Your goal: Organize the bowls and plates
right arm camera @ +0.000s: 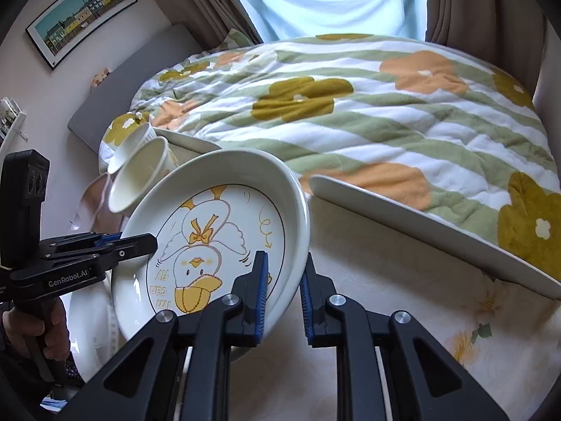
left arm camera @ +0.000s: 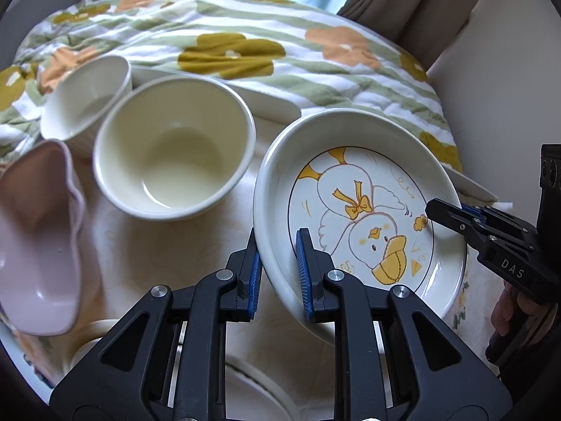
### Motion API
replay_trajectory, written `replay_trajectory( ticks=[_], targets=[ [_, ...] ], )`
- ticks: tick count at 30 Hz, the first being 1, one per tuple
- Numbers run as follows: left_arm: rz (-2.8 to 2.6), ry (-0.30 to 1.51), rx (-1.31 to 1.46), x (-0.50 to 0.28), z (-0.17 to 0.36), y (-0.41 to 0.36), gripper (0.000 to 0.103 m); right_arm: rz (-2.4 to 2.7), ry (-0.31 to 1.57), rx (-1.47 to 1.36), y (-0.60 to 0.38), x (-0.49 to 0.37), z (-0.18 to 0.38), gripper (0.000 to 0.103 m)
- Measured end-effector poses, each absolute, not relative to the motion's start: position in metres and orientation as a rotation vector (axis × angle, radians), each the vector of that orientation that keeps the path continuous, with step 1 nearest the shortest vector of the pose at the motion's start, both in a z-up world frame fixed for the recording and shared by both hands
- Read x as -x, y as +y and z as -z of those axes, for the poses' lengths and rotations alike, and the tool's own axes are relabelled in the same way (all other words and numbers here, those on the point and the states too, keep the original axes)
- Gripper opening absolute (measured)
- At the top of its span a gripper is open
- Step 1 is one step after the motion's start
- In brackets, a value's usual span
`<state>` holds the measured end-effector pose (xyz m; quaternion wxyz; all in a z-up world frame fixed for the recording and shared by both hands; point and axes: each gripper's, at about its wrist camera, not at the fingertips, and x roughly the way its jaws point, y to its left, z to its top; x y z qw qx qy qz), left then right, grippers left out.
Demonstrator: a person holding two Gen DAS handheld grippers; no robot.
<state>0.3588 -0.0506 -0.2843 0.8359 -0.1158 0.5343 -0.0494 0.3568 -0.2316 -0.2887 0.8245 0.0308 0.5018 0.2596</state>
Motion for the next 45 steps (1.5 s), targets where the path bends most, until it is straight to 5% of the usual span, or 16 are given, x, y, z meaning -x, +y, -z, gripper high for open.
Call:
replay_trajectory(
  ticks=[18, 45],
  targets=[
    [0.236, 1.010, 0.108, -0.248, 0.189, 0.023, 0.016, -0.436, 0.937, -0.145, -0.171, -0.217, 0.201, 0.016],
    [0.285, 1.200, 0.101, -0.199, 0.294, 0.078, 0.017, -0.338, 1.073, -0.167, -0.109, -0.153, 0.287, 0.016]
  ],
)
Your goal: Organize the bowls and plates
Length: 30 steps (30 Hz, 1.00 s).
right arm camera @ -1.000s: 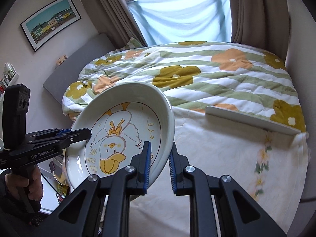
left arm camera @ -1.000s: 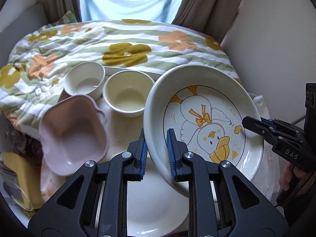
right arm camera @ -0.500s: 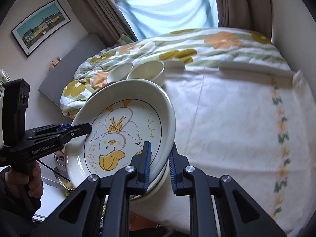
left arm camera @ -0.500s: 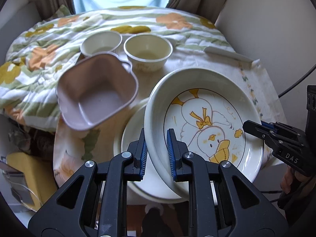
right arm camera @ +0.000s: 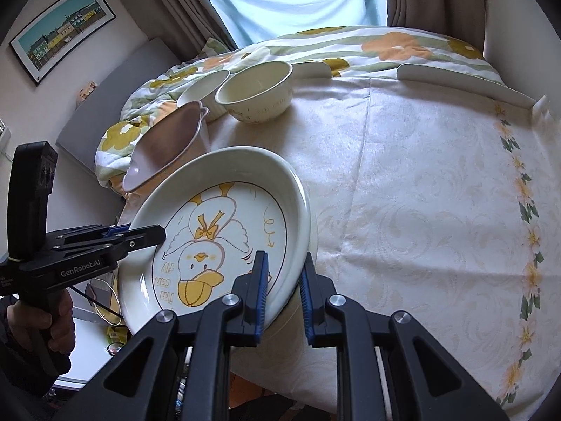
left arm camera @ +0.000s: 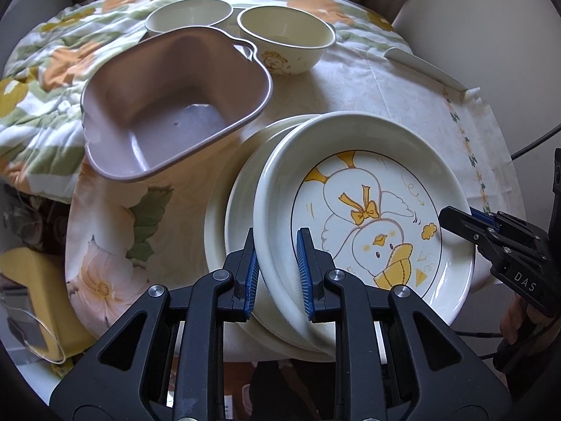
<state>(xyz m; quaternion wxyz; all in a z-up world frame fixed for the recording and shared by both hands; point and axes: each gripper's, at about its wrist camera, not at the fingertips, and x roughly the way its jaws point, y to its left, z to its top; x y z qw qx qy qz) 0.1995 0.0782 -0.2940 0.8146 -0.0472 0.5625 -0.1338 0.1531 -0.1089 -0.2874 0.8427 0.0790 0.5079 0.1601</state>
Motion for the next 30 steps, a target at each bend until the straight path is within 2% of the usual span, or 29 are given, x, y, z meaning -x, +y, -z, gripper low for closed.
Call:
replay_trajectory(
  ticks=[13, 26, 30],
  targets=[
    [0.250, 1.188, -0.004, -0.199, 0.306, 0.062, 0.017, -0.344, 1.074, -0.139, -0.108, -0.155, 0.287, 0.016],
    [0.102, 1.089, -0.492, -0.189, 0.304, 0.010, 0.021, -0.361, 1.076, -0.079, -0.104, -0.158, 0.287, 0.016],
    [0.077, 1.081, -0.521, -0.189, 0.306, 0.010, 0.021, -0.362, 1.078, -0.039, -0.098, -0.158, 0.289, 0.016]
  ],
)
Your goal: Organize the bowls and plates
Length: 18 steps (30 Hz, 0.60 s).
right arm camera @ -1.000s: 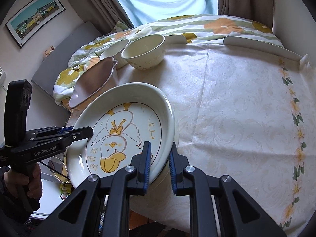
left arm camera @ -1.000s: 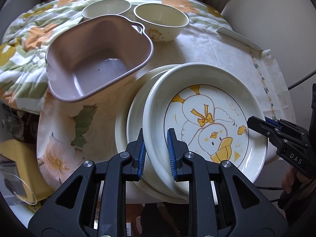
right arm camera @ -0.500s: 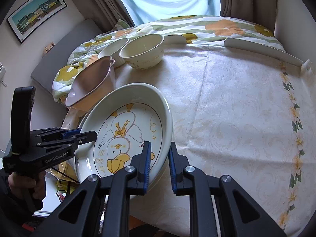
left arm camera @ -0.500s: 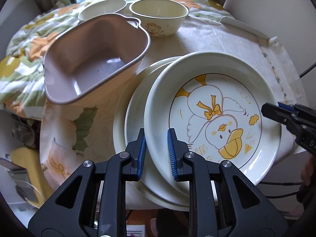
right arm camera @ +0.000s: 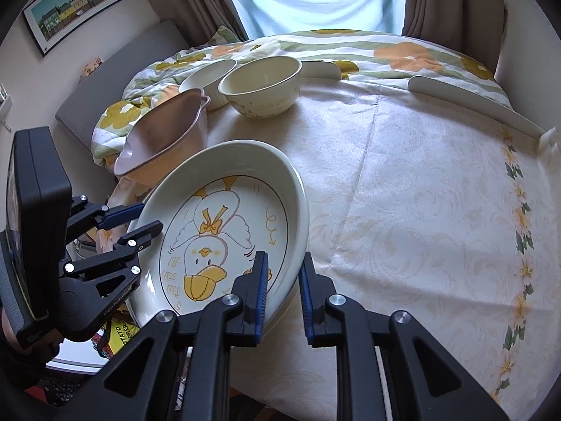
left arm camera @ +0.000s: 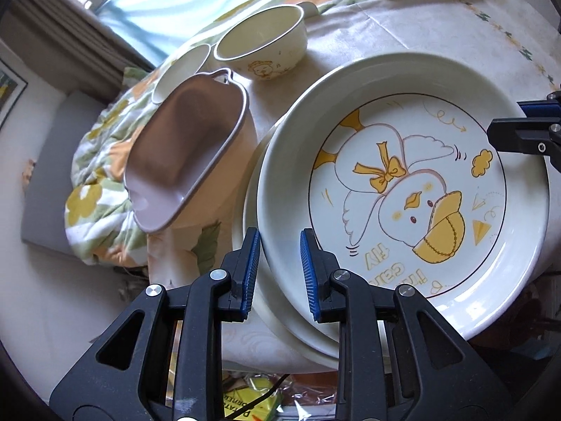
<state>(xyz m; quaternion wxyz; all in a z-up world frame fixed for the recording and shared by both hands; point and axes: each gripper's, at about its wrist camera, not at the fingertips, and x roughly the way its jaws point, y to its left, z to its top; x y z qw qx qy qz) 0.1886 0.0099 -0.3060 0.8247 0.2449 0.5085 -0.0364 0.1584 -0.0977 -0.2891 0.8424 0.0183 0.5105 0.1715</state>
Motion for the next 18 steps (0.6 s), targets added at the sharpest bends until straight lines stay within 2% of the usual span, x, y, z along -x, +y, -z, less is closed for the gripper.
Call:
replay_trajectory(
  ticks=[18],
  targets=[
    [0.076, 1.093, -0.433, -0.190, 0.292, 0.028, 0.021, -0.359, 1.089, -0.011, -0.091, -0.162, 0.292, 0.016]
  ],
)
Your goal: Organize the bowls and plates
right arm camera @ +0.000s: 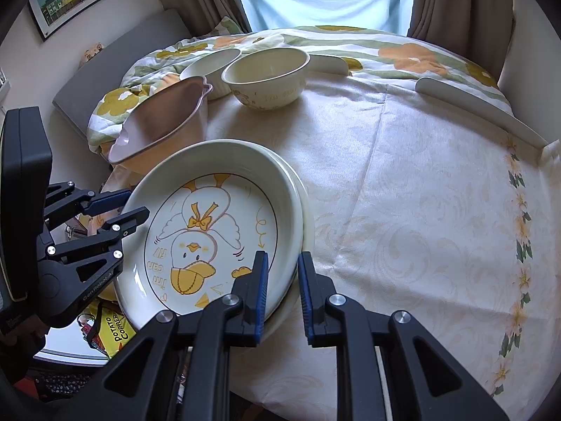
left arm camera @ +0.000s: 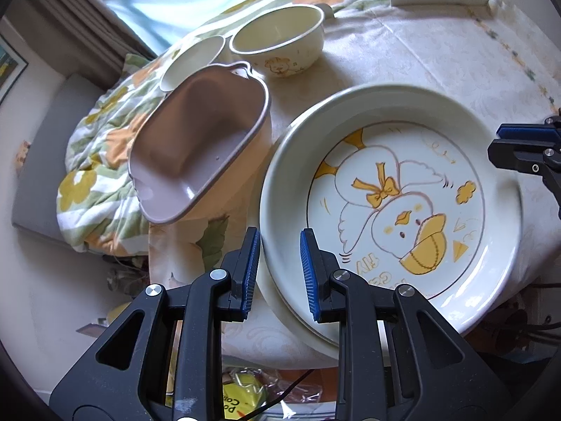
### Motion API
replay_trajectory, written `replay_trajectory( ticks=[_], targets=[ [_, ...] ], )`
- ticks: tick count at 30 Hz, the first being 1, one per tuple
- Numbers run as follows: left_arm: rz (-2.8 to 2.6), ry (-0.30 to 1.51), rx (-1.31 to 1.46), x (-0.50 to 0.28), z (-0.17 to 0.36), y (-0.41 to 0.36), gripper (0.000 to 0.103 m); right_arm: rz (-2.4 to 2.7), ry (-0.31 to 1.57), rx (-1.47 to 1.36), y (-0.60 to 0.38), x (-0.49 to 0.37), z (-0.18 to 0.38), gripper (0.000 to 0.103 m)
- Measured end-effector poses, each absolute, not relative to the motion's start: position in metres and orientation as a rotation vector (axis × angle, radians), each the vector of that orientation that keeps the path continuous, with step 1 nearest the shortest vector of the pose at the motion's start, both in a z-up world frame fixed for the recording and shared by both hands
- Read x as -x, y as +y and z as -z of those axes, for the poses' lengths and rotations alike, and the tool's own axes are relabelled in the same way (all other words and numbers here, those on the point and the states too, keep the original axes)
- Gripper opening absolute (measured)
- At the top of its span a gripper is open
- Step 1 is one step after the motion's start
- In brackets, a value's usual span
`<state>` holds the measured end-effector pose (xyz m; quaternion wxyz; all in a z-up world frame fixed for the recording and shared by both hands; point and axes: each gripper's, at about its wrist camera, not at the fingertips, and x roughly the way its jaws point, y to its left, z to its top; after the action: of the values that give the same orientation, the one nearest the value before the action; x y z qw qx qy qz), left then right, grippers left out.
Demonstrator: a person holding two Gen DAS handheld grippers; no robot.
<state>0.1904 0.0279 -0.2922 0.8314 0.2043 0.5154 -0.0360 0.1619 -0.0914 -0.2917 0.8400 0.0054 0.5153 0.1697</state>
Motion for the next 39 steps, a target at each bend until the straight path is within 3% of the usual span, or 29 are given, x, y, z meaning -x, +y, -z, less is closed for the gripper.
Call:
replay_trajectory(
  ticks=[3, 5, 6, 7, 9, 10, 11, 19, 27, 29, 32, 33, 38, 39],
  targets=[
    [0.078, 1.049, -0.372, -0.187, 0.266, 0.035, 0.024, -0.379, 1.049, -0.042, -0.095, -0.162, 0.273, 0.016],
    [0.056, 1.013, -0.325, -0.186, 0.247, 0.042, 0.050, -0.402, 1.016, -0.055, -0.096, -0.164, 0.256, 0.016],
    [0.030, 0.985, -0.294, -0.185, 0.235, 0.047, 0.086, -0.418, 0.999, -0.067, -0.096, -0.166, 0.247, 0.016],
    [0.010, 0.959, -0.271, -0.184, 0.225, 0.052, 0.102, -0.431, 0.977, -0.079, -0.097, -0.169, 0.238, 0.022],
    [-0.011, 0.891, -0.201, -0.181, 0.203, 0.066, 0.103, -0.438, 0.923, -0.087, -0.098, -0.175, 0.220, 0.064],
    [-0.019, 0.886, -0.171, -0.182, 0.196, 0.072, 0.103, -0.446, 0.897, -0.089, -0.097, -0.178, 0.212, 0.096],
    [-0.037, 0.891, -0.142, -0.186, 0.192, 0.080, 0.103, -0.466, 0.872, -0.092, -0.096, -0.182, 0.205, 0.100],
    [-0.092, 0.979, 0.203, -0.212, 0.202, 0.157, 0.103, -0.512, 0.964, 0.005, -0.044, -0.241, 0.198, 0.100],
    [-0.105, 1.091, 0.432, -0.245, 0.263, 0.210, 0.102, -0.565, 1.155, 0.036, 0.021, -0.296, 0.255, 0.098],
    [-0.103, 1.118, 0.448, -0.256, 0.278, 0.214, 0.100, -0.572, 1.199, 0.047, 0.034, -0.306, 0.272, 0.083],
    [-0.083, 1.159, 0.435, -0.271, 0.296, 0.211, 0.089, -0.588, 1.248, 0.043, 0.047, -0.317, 0.291, 0.068],
    [-0.081, 1.171, 0.426, -0.276, 0.300, 0.211, 0.084, -0.592, 1.256, 0.041, 0.049, -0.320, 0.294, 0.066],
    [-0.074, 1.232, 0.429, -0.292, 0.323, 0.209, 0.060, -0.600, 1.295, 0.035, 0.058, -0.330, 0.311, 0.034],
    [-0.073, 1.238, 0.428, -0.293, 0.325, 0.210, 0.052, -0.599, 1.297, 0.034, 0.059, -0.330, 0.313, 0.032]
  ],
)
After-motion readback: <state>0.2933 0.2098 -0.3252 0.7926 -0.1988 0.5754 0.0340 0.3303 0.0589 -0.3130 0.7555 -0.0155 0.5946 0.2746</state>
